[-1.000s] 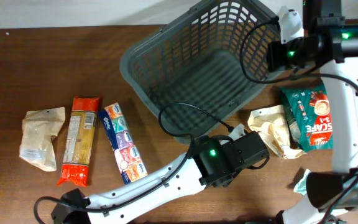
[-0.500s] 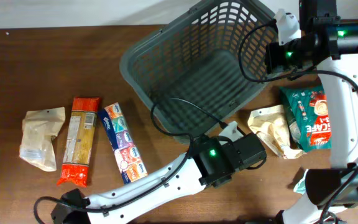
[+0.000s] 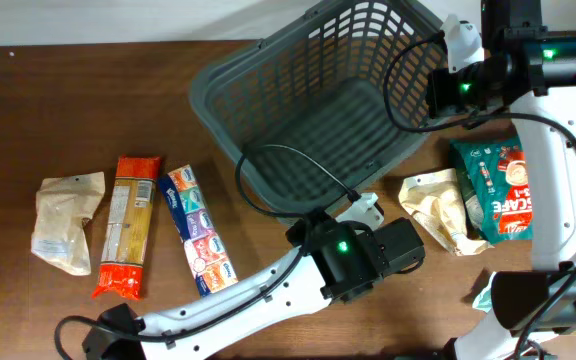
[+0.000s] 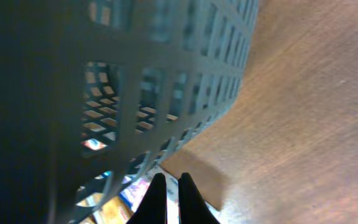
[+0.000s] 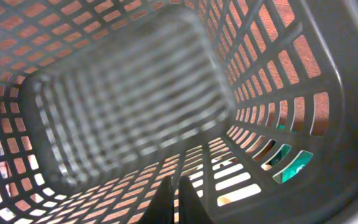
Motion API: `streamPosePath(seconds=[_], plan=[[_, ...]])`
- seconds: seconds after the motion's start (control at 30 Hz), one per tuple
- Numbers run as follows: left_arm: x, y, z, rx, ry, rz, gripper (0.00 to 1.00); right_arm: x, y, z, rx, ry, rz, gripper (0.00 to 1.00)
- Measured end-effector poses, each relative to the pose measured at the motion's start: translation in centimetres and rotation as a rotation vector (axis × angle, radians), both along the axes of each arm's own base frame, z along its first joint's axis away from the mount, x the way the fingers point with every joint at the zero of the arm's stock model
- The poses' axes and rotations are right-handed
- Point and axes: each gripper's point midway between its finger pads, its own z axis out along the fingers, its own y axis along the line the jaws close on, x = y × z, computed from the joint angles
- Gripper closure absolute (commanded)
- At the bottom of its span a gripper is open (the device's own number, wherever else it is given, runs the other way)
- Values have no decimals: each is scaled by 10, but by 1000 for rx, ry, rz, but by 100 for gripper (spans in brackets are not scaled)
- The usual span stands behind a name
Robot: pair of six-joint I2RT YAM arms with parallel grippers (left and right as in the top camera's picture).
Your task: Pack container
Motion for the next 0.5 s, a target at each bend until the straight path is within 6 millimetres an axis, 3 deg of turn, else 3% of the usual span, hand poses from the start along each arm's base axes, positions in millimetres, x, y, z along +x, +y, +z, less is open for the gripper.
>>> streamPosePath(seconds=[0.5], plan=[[12,7,12,59,-95,-2,98,-15,1,-6,8,68,4,96]])
